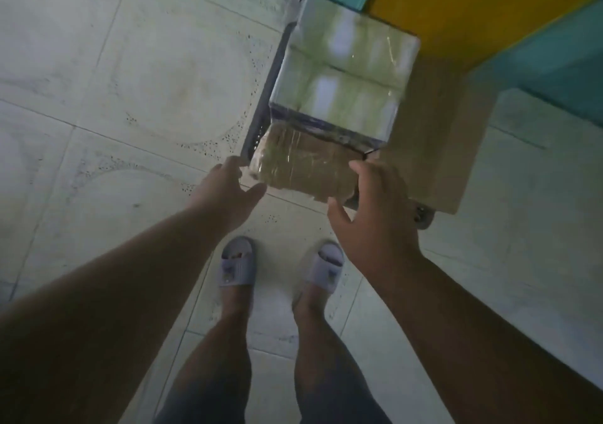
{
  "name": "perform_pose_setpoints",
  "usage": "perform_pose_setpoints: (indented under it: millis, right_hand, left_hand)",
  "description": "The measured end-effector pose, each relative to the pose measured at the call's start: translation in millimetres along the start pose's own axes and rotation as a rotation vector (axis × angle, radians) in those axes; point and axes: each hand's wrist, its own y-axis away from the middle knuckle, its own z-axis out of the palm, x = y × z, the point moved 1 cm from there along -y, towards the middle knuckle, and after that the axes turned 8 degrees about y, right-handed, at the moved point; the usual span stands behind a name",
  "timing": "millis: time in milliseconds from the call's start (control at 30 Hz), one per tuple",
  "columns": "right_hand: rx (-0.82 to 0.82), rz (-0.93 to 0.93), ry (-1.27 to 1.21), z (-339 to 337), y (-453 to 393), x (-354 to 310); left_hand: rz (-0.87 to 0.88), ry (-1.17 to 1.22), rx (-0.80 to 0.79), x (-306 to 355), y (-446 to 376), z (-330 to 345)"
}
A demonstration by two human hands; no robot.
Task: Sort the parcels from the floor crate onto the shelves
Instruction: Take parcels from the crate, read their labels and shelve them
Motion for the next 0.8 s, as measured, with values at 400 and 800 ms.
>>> perform_pose_setpoints:
  millis: [400,800]
  right_hand:
    - [-0.160,0.250,-0.091,131,-42,27]
    - [-0.324,0.027,0.090,43,-14,21]
  left_hand:
    - [-0.283,0.545,0.006,-31,-71,59]
    - [-0.538,0.802,0.062,16,9,19]
